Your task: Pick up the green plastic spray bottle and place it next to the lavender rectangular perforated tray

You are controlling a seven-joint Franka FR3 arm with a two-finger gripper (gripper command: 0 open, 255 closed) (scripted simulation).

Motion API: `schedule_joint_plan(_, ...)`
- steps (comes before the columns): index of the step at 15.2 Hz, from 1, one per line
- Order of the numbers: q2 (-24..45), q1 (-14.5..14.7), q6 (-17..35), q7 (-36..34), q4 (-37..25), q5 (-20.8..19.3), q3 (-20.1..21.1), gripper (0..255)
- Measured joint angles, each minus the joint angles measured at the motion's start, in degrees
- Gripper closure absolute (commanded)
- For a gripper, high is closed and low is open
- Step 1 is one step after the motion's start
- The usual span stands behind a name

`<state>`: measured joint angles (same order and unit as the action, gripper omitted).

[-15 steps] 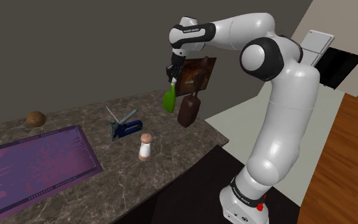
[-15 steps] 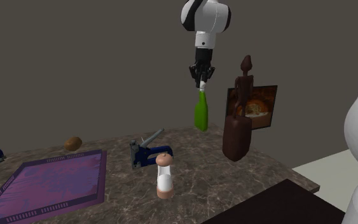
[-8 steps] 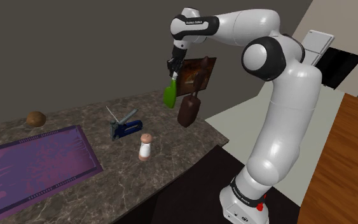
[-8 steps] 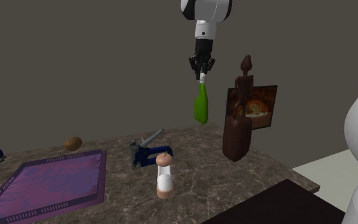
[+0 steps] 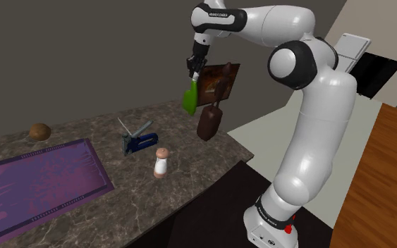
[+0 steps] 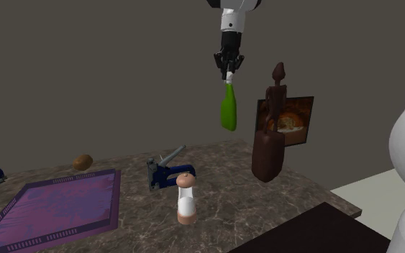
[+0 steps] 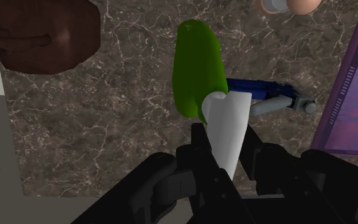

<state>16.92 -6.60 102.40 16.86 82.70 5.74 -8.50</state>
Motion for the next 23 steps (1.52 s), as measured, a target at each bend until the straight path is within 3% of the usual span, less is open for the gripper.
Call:
schedule_joint_plan(3, -0.4, 0.3, -1.6, -0.5, -1.2, -0.1, 0.1, 255)
schedule_joint_plan(13, -11.3, 8.0, 2.8, -12.3, 13.3, -2.8, 4.5, 255)
schedule_joint_plan(23, -16.1, 14.9, 4.4, -25.5, 19.2, -4.1, 10.5, 255)
